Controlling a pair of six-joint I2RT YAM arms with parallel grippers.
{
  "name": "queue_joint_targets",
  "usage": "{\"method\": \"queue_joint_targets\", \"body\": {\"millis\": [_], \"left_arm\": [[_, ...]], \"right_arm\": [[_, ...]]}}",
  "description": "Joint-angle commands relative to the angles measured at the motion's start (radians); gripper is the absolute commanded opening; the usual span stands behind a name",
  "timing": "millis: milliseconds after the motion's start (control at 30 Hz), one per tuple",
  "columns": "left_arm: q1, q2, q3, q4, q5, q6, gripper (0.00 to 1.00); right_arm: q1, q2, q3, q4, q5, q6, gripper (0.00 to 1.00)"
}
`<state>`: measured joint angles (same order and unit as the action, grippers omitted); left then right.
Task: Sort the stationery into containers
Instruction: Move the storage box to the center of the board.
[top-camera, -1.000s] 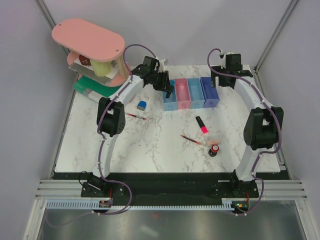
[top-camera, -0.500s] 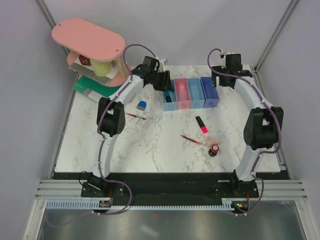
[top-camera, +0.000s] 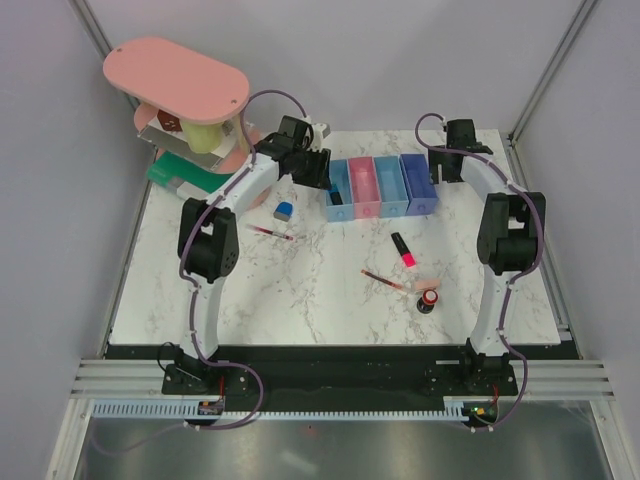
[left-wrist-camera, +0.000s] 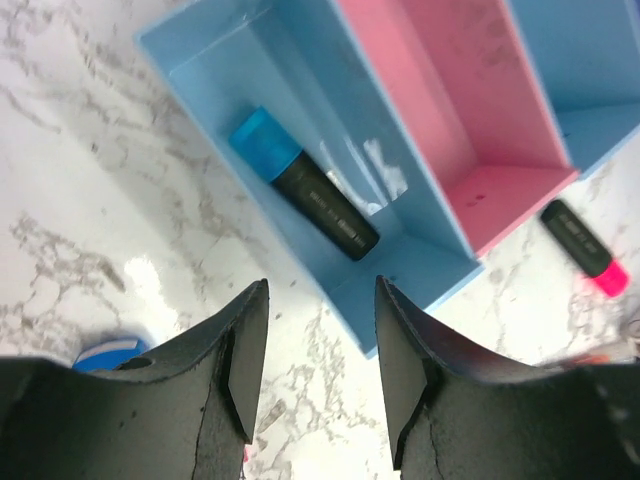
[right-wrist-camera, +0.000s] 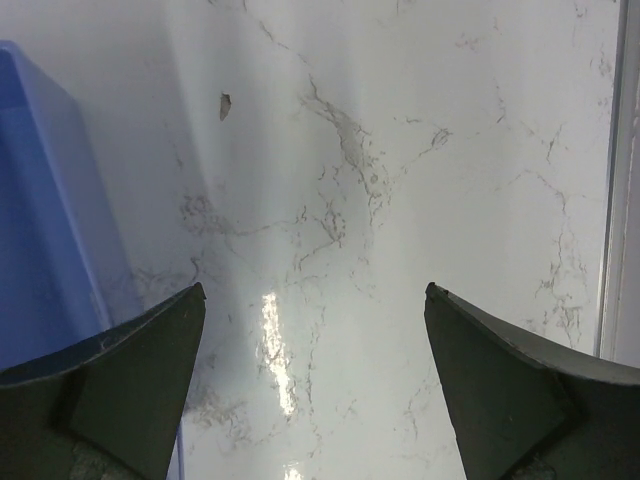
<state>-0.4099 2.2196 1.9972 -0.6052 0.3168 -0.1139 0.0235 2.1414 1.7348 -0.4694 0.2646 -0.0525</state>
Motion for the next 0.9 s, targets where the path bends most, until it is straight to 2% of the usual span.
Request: {"method": "queue_joint_targets", "body": {"millis": [0,400,667,867], "left_arm": [[0.020,-0.124,-0.075,-0.004,-0.094,0.072,0.52],[0.026,-0.120,-0.143,-0.001,-0.148,0.077,0.51],[0.026,-0.101,-0.121,0.008,-0.343,0.108,0.51],[0.028,-0.057,-0.114,0.050,-0.274,0.108,0.50]], "right_arm": [[0.007,0.028,0.069,0.017,-0.002,0.014,0.98],[0.082,0.026,0.023,0.029,-0.027,0.003,0.98],[0.098,0.021,0.022,0.028,-0.019,0.003,0.98],[0.096,0.014,0.019,0.029,-0.022,0.006,0.98]]}}
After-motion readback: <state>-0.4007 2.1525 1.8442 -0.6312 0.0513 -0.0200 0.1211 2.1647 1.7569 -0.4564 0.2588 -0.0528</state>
